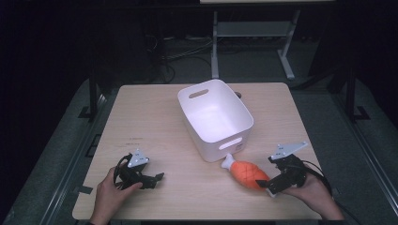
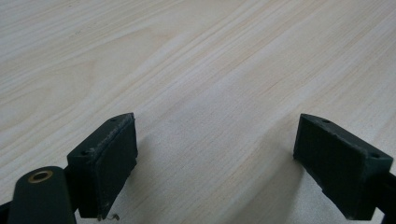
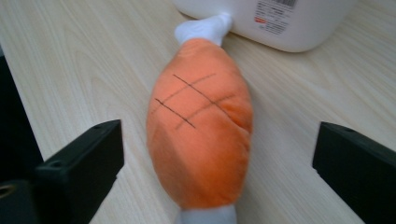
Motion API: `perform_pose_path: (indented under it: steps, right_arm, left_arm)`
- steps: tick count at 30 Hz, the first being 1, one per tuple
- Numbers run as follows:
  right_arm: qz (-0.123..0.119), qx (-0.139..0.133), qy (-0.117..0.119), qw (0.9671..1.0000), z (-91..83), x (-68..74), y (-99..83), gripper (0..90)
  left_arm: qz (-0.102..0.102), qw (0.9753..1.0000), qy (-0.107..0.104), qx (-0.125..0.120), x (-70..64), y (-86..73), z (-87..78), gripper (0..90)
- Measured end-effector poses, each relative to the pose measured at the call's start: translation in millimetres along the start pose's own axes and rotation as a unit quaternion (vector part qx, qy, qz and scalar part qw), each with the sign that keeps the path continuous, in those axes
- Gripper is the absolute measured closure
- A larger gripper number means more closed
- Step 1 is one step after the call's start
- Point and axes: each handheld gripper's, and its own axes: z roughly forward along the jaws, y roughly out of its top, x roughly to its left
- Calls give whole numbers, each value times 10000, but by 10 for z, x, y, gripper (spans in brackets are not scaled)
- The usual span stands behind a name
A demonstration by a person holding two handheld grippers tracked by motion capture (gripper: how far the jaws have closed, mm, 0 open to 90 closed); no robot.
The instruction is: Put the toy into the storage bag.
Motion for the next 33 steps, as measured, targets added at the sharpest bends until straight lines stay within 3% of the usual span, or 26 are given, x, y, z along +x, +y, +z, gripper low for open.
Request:
perform_pose_path:
  steps: [3, 17, 33]
  right_arm:
    - [-163, 49, 79, 9998, 72, 44, 63, 4]
    - [-492, 355, 97, 9981, 331, 101, 265, 4]
    - [-654, 870, -156, 9939, 580, 116, 183, 4]
  left_arm:
    - [-1, 10000, -1, -1, 0, 0, 0, 126]
    - [1, 10000, 0, 1, 0, 0, 0, 126]
    - [5, 10000, 0, 3, 1, 0, 0, 126]
